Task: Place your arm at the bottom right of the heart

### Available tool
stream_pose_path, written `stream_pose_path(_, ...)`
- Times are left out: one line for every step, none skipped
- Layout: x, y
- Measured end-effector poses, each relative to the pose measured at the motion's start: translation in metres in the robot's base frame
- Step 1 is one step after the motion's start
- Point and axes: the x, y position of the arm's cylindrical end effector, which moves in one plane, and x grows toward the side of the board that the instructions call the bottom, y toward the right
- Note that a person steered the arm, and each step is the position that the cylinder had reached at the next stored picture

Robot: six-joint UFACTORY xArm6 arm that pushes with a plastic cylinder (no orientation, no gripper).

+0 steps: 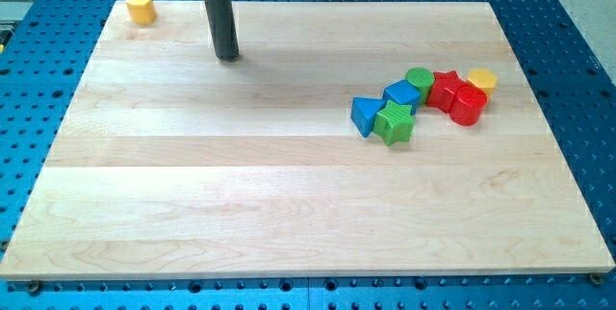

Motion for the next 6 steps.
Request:
stream_pose_path(0.000,0.000)
stream_pose_path(-0.001,0.000)
stream_pose_path(-0.005,0.000)
stream_pose_path(-0.012,0.000)
stream_pose_path(-0.015,0.000)
stream_pose_path(-0.015,0.000)
